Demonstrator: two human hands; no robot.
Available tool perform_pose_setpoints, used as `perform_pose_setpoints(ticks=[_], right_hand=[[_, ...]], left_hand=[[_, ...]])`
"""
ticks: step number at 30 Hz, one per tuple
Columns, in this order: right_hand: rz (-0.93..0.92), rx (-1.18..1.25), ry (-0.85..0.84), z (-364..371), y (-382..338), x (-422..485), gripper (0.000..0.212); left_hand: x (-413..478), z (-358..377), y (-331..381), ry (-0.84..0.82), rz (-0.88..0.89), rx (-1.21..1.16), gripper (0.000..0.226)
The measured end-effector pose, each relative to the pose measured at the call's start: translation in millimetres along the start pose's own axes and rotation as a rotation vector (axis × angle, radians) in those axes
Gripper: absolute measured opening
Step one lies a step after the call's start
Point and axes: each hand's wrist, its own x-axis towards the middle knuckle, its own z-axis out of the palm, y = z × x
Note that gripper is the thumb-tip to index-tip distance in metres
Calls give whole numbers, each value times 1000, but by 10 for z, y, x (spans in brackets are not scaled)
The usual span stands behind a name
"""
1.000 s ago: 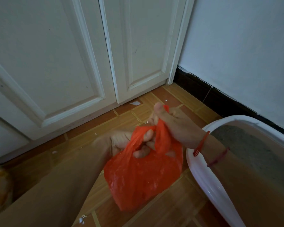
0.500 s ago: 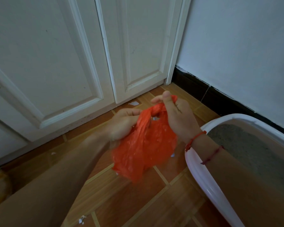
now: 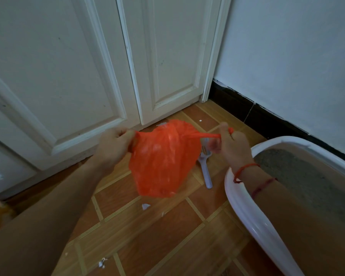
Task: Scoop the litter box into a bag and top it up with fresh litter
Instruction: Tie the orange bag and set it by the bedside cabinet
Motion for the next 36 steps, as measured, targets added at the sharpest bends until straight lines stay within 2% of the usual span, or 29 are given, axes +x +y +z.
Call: perform_pose_setpoints(ticks=[4, 7, 10, 14, 19, 21, 23, 26, 29, 36], right_hand=[[127, 37, -26, -66, 221, -27, 61], [167, 98, -26, -13, 231, -34, 58], [214, 221, -26, -40, 176, -26, 55], [251, 330, -74, -81, 85, -80, 48], [251, 453, -190, -32, -130, -134, 43], [182, 390, -256, 13, -209, -148, 44], [51, 241, -286, 68, -249, -164, 36], [-117, -30, -260, 174, -272, -225, 31], [-204, -147, -235, 287, -268, -295, 38], [-279, -288, -223, 365, -295, -257, 40]], left_hand=[[-27, -213, -185, 33, -68, 105, 35], [-22, -189, -223, 32, -98, 82, 32], [9, -174, -209, 26, -125, -16, 30], [-42, -91, -125, 7, -70, -182, 24], [-65, 56, 68, -110, -15, -292, 29], [-77, 137, 169, -150, -8, -329, 28], [-113, 226, 267, -204, -7, -368, 26], [-170, 326, 365, -278, -22, -417, 34], [-197, 403, 394, -324, -25, -434, 24], [-196, 543, 475, -340, -71, -526, 33]])
